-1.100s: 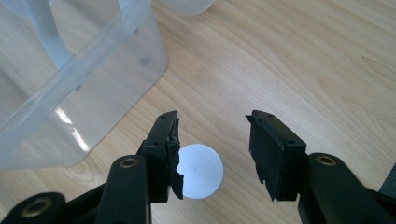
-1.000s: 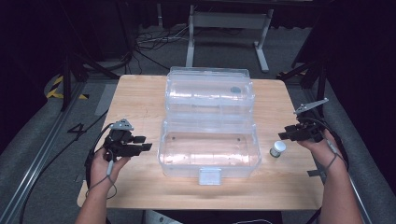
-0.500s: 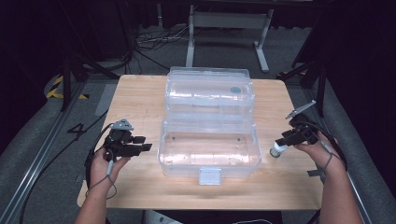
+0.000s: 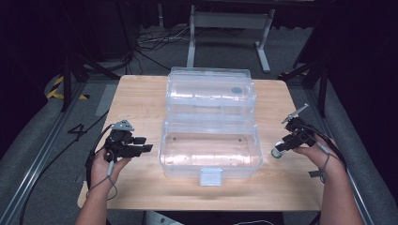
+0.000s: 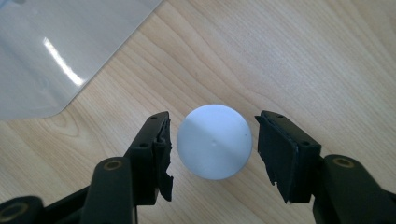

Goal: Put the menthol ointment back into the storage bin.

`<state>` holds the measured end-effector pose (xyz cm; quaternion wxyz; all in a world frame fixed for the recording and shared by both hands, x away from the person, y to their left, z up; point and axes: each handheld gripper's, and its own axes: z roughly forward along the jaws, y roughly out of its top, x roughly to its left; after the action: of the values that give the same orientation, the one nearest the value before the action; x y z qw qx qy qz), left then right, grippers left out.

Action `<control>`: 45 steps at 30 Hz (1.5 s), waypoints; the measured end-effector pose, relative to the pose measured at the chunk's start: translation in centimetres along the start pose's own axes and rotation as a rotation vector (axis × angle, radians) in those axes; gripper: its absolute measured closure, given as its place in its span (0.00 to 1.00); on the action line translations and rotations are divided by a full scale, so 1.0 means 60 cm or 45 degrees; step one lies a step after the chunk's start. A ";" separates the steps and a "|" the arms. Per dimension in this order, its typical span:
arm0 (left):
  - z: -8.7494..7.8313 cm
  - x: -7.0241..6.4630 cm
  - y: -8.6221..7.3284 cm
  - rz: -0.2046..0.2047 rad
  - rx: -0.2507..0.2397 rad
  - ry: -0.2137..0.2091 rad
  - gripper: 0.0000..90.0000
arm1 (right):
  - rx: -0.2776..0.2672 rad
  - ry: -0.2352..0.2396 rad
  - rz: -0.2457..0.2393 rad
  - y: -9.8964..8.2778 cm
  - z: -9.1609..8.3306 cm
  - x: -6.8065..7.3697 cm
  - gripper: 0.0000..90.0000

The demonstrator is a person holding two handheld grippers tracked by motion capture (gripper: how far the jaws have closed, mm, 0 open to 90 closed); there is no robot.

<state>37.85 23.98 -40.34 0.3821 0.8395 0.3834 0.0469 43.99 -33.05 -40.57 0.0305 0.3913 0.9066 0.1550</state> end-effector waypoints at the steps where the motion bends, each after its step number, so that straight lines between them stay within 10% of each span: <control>1: 0.000 0.000 0.000 0.000 0.002 -0.001 0.60 | 0.011 0.001 -0.001 0.000 0.002 0.000 0.49; 19: 0.000 0.001 -0.001 -0.003 0.000 -0.001 0.60 | 0.118 0.010 -0.005 0.004 0.029 0.000 0.53; 45: -0.003 0.000 -0.004 -0.012 0.003 0.008 0.59 | 0.050 0.007 -0.114 0.011 0.004 0.002 0.56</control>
<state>37.65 24.22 -40.36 0.3801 0.8380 0.3887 0.0474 44.40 -32.51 -40.57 0.0273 0.3504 0.9261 0.1368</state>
